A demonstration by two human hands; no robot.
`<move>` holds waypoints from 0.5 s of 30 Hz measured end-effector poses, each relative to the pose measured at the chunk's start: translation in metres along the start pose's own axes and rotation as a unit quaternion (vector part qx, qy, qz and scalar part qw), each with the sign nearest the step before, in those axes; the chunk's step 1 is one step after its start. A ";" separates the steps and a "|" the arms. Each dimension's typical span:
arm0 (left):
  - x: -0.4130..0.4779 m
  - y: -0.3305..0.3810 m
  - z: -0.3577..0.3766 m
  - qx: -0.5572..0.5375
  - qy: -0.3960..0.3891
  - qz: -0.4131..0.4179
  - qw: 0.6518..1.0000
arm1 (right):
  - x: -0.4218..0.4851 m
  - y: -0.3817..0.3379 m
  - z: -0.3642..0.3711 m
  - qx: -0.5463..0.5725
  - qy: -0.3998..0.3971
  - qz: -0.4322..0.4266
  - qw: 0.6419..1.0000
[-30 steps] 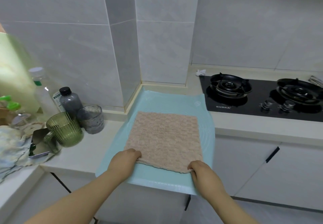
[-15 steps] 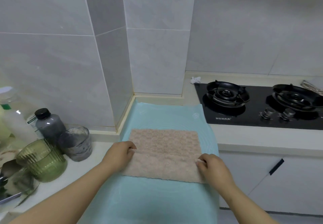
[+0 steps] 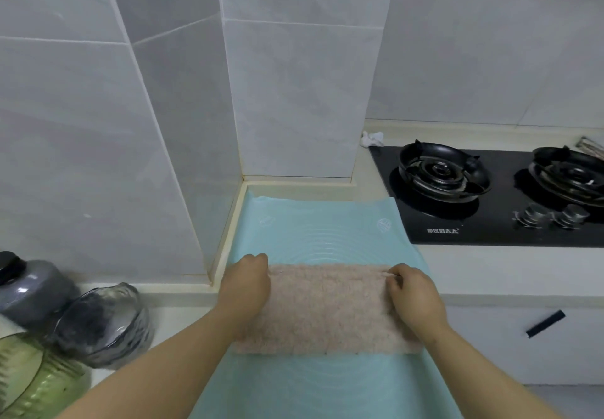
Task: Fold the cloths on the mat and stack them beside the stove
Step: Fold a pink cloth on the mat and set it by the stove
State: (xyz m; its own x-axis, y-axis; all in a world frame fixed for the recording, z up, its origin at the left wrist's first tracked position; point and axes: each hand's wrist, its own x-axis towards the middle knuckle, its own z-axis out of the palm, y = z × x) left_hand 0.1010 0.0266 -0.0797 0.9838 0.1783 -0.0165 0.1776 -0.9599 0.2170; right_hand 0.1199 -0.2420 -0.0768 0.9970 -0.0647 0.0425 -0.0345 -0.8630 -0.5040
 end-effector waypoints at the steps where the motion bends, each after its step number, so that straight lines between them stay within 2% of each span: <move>1: 0.003 0.000 0.000 -0.004 0.001 0.000 1.000 | 0.004 -0.001 0.001 0.002 0.005 0.003 1.000; 9: 0.018 -0.003 0.001 0.004 -0.023 -0.011 1.000 | 0.029 -0.007 0.008 -0.009 -0.005 0.021 1.000; 15: 0.016 0.000 0.003 0.045 -0.006 -0.017 0.999 | 0.031 -0.008 0.014 -0.005 -0.028 0.023 0.999</move>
State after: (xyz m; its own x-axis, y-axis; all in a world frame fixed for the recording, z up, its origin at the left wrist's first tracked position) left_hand 0.1168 0.0285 -0.0827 0.9773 0.2092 -0.0346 0.2119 -0.9689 0.1275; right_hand 0.1524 -0.2305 -0.0833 0.9966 -0.0764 -0.0296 -0.0810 -0.8650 -0.4952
